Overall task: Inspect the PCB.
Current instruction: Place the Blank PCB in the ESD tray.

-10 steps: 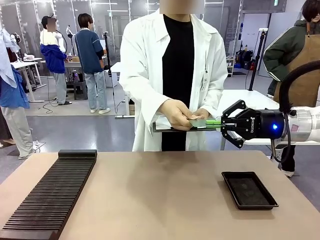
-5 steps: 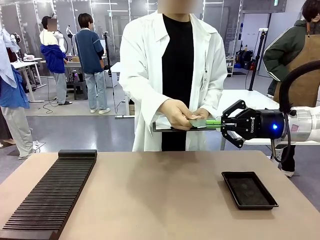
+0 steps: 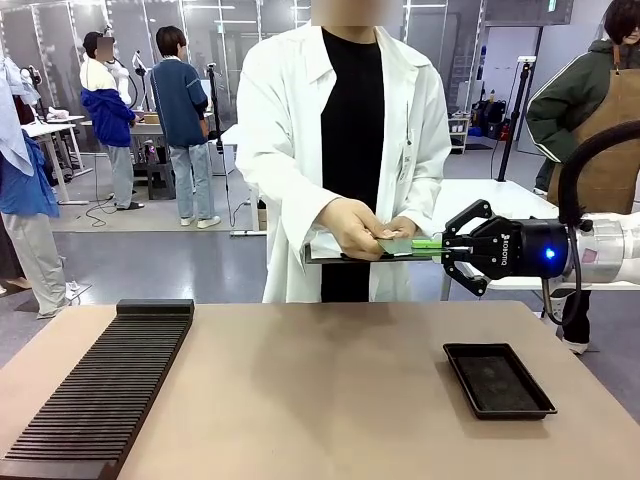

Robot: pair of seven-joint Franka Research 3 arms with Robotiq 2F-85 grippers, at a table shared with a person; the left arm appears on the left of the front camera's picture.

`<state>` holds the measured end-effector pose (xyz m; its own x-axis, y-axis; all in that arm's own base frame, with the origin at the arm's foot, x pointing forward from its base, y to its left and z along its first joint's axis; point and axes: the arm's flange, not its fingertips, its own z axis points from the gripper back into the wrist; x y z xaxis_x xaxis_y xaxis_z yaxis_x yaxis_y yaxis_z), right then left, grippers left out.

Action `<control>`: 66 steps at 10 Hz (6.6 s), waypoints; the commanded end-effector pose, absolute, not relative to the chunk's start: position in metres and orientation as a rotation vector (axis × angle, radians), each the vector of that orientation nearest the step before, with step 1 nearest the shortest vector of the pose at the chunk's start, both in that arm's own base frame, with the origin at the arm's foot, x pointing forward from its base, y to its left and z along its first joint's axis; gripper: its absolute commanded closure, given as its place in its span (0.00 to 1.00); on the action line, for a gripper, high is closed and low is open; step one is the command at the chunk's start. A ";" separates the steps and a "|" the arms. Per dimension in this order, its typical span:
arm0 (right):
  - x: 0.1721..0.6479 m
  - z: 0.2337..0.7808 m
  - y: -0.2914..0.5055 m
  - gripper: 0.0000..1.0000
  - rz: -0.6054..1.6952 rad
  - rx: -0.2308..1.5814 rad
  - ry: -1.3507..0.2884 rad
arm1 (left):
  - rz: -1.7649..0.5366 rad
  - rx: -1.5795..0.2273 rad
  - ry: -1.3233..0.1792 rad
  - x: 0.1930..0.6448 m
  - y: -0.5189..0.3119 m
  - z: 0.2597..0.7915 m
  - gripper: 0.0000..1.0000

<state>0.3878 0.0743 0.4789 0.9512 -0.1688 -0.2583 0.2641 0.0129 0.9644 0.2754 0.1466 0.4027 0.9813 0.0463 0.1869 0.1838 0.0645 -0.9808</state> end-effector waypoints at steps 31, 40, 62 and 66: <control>0.377 0.418 -0.074 0.97 0.021 1.189 -0.271 | -0.110 -1.492 -0.188 0.273 0.147 0.405 0.00; 0.411 0.329 -0.072 0.97 -0.005 0.772 -0.298 | -0.110 -1.492 -0.188 0.273 0.147 0.405 0.00; 0.413 0.346 -0.053 0.00 -0.026 0.590 -0.442 | -0.110 -1.492 -0.188 0.273 0.147 0.405 0.00; 0.418 0.345 -0.056 0.00 -0.027 0.598 -0.427 | -0.110 -1.492 -0.188 0.273 0.147 0.405 0.00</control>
